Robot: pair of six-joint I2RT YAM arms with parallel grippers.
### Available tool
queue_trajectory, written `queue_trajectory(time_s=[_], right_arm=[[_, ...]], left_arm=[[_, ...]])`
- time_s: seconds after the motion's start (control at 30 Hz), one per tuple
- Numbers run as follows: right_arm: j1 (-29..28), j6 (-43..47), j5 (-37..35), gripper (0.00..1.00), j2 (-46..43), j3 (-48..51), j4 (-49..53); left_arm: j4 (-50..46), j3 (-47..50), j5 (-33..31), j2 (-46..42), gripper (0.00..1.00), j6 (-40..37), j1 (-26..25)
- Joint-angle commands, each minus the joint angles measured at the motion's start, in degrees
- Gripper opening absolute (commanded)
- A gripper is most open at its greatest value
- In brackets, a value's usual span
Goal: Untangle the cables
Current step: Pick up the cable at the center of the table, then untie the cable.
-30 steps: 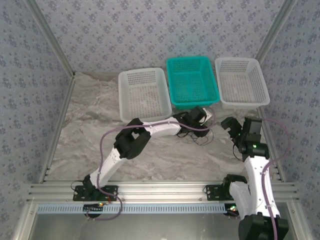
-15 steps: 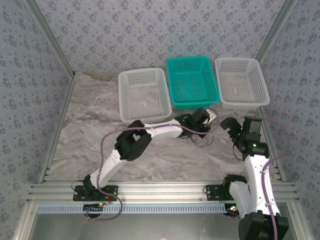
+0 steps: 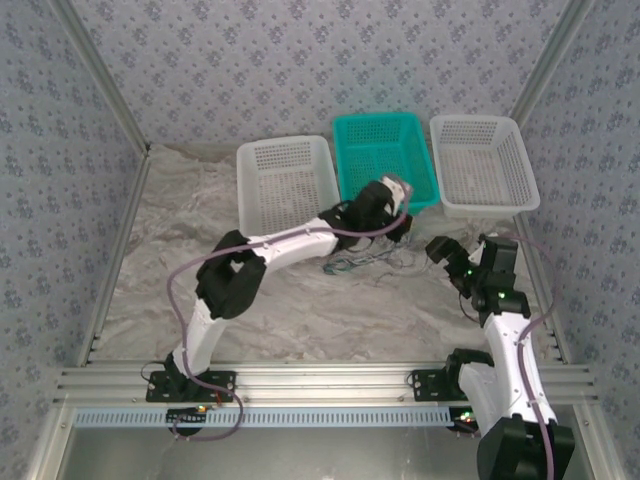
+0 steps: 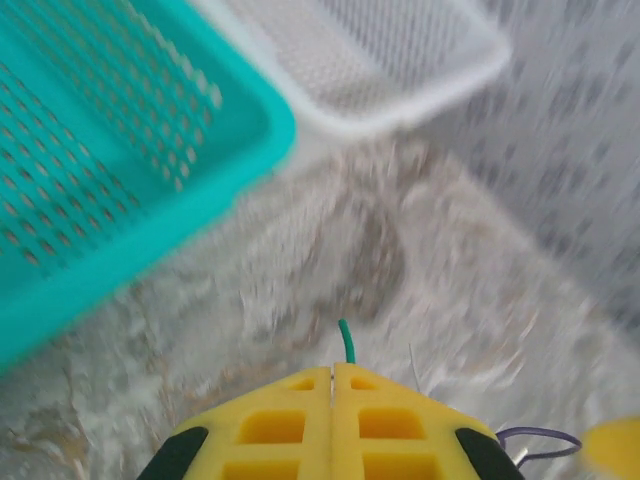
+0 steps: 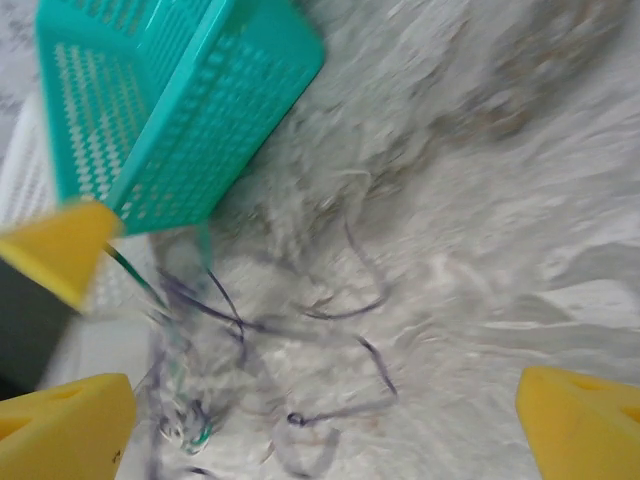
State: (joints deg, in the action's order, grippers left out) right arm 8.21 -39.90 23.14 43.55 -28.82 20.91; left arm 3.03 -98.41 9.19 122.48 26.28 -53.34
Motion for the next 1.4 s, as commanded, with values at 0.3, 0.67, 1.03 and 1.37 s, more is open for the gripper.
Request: queue_trajectory(time_s=[0.3,0.67,1.03,1.37], right_arm=[[-7.16,-9.45,13.80,0.98,3.38,8.51,-36.30],[-14.00,-10.56,4.26,0.43,13.51,5.37,-44.81],[-6.74,-14.49,-6.04,0.00,10.75,6.60,-23.75],[-5.31,-13.53,-12.57,0.00,8.18,5.66,-12.75]], left_arm=[[9.49,4.32,10.19,-7.46,0.00,13.58,2.72],[12.40,6.89,11.18,-11.45,0.00,16.71,2.96],[7.89,16.23,8.28,-22.10,0.03,12.91,8.22],[4.53,21.74,8.30,-28.88,0.03,8.80,11.89]])
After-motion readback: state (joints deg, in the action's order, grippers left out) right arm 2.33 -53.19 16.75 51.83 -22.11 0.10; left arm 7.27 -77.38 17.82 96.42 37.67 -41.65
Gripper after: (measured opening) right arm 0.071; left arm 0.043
